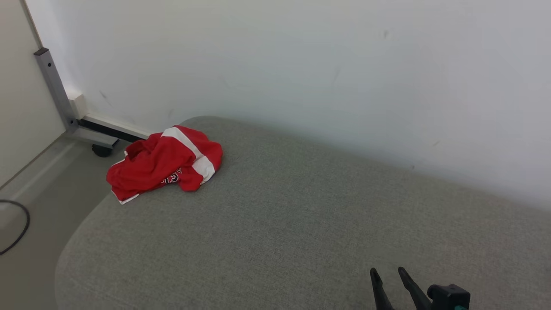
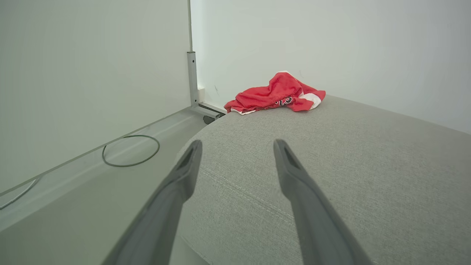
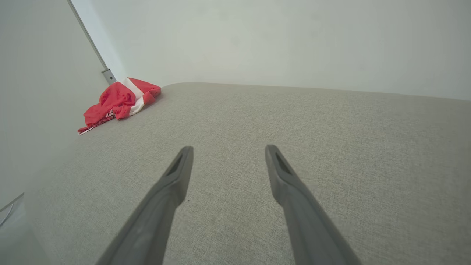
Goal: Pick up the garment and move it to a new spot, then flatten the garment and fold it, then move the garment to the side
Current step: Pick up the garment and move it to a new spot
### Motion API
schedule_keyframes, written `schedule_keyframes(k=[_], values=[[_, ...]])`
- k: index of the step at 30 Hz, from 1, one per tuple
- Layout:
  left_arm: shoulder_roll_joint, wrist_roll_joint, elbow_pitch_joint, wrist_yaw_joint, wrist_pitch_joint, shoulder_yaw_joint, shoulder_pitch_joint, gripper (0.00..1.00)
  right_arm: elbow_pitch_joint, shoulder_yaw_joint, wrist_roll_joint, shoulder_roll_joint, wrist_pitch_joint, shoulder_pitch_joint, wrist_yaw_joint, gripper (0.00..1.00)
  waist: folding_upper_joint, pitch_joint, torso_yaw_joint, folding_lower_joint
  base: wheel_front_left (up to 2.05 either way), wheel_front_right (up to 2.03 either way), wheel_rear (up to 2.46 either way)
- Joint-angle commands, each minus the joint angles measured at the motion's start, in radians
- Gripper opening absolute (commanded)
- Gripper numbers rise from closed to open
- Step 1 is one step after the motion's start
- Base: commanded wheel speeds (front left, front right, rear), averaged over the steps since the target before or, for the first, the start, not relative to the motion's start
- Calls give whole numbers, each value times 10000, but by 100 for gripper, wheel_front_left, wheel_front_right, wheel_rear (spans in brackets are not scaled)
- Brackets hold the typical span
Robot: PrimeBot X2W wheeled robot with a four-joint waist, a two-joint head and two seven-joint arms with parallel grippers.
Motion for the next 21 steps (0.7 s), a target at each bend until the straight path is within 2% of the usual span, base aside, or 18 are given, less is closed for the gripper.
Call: schedule_keyframes(k=[1,21], values=[[-68,48,-75,-3,-29,75,134,100,66,94,96,7,-73,-152,-21,100,-1,298,307,0,0,0,0],[-644,488,-289,170,-29,510,273,100,685,457,15,7,-182,-774,-21,100,-1,525,514,0,0,0,0]])
